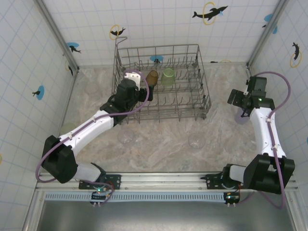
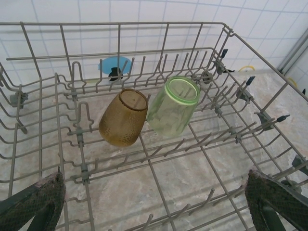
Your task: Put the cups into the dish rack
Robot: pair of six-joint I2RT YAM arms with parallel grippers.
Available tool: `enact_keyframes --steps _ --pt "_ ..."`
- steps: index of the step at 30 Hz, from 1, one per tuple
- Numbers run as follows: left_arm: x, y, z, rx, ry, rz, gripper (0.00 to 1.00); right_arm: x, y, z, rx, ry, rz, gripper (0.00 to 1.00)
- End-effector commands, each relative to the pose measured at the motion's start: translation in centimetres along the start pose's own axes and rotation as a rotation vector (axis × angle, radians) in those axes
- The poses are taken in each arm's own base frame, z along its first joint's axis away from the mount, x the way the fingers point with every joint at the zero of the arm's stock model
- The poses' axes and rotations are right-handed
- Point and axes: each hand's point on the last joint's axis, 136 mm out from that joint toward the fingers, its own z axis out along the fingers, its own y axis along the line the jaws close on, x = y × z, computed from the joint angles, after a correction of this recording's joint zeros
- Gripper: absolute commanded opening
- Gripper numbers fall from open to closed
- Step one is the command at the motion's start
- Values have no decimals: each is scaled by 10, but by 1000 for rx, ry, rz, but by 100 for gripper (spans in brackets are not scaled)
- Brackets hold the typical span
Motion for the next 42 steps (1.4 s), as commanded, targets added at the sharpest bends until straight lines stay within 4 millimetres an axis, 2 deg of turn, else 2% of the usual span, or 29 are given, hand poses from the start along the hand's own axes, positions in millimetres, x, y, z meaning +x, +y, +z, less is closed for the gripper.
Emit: enact_keyframes --steps 1,6,12,17,23,28,32,37,39,42 --pt "2 3 -7 -3 3 -52 98 5 0 9 -15 20 -25 99" --pt "6 2 -8 0 12 -57 98 13 -5 22 9 56 -23 94" --pt "8 3 -7 -6 19 -57 98 14 0 31 -21 64 -17 86" --pt "12 4 -6 -5 32 -64 98 20 -7 42 17 98 -32 80" --pt "16 4 -5 -5 41 -67 98 20 -8 52 21 125 -32 66" --pt "16 6 -5 -14 43 -65 98 23 -10 63 28 151 -34 62" --pt "15 7 -5 -21 45 -60 98 28 -13 73 47 178 -36 54" --pt "19 7 -5 -26 53 -58 98 36 -13 81 50 219 -32 35" --pt "20 8 -5 -24 55 -58 98 36 -12 81 46 222 -29 21" --pt "18 7 -5 -24 54 -58 98 32 -11 79 40 205 -22 6"
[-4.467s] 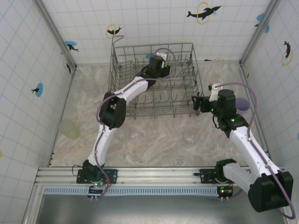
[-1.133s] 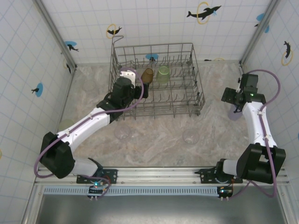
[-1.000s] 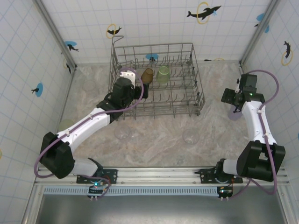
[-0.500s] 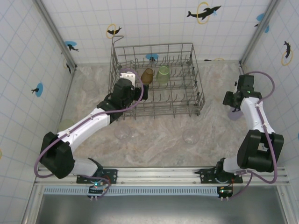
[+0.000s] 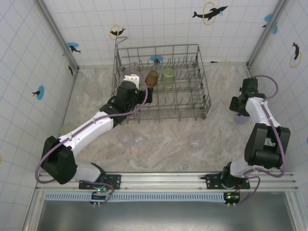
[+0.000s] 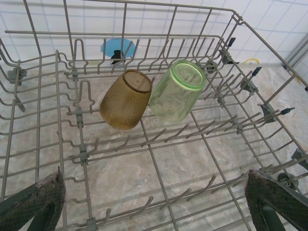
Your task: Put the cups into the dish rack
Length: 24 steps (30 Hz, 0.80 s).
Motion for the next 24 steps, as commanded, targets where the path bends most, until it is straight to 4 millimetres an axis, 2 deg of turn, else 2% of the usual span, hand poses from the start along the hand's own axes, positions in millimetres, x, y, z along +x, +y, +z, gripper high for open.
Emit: enact_keyframes --steps 1,12,17,24 --pt "2 3 -4 -8 5 1 98 -15 0 -9 -10 -45 13 1" --pt "-1 4 -2 -21 5 11 98 -51 17 -47 -115 -182 37 0" --pt "-4 9 -5 -53 2 31 98 -61 26 -63 -172 -219 49 0" --pt "-11 5 -4 -42 -4 38 98 -73 39 -85 -225 -274 55 0"
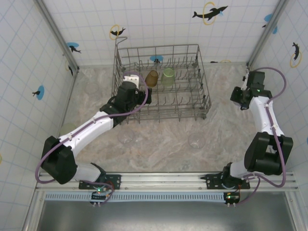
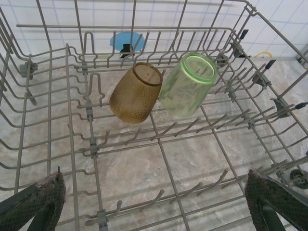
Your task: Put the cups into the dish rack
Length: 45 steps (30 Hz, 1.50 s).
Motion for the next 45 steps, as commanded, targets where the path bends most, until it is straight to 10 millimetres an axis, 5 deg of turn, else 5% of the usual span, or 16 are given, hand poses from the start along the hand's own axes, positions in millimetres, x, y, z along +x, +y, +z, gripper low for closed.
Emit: enact_keyframes --steps 1,10,17,24,45 --pt "-16 -2 -3 -3 -26 24 98 -31 22 -27 -54 -110 -10 0" --pt "-16 -6 3 4 -5 9 98 -63 79 -69 -151 -265 -73 0" --pt "-26 -11 9 13 -6 -35 98 -61 145 -100 -297 -367 -171 0" --pt "-27 -19 25 108 50 -160 98 -69 173 -114 -395 -413 -185 0" --pt "-38 -9 45 397 128 -511 98 -14 259 -114 -881 -319 -183 0"
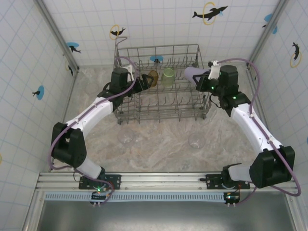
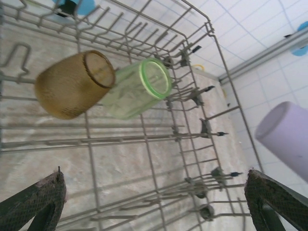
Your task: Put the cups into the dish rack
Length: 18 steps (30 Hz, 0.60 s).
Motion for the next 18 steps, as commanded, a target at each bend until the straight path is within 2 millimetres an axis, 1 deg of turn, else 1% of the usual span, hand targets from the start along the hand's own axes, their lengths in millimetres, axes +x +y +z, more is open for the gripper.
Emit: enact_keyframes --steps 1,6,11,15,18 --pt "-10 -10 2 118 7 -77 98 -13 30 5 -151 -68 -21 0" --pt "-9 -4 4 182 11 -153 98 -2 41 11 -236 -68 -26 0" --pt "-12 -9 9 240 34 -173 98 10 55 17 -351 -51 -35 0" --pt "-14 -11 10 281 42 -191 98 21 60 23 -434 -46 -46 0" --pt "-16 -12 12 296 47 -194 98 25 66 25 -510 -53 -27 0"
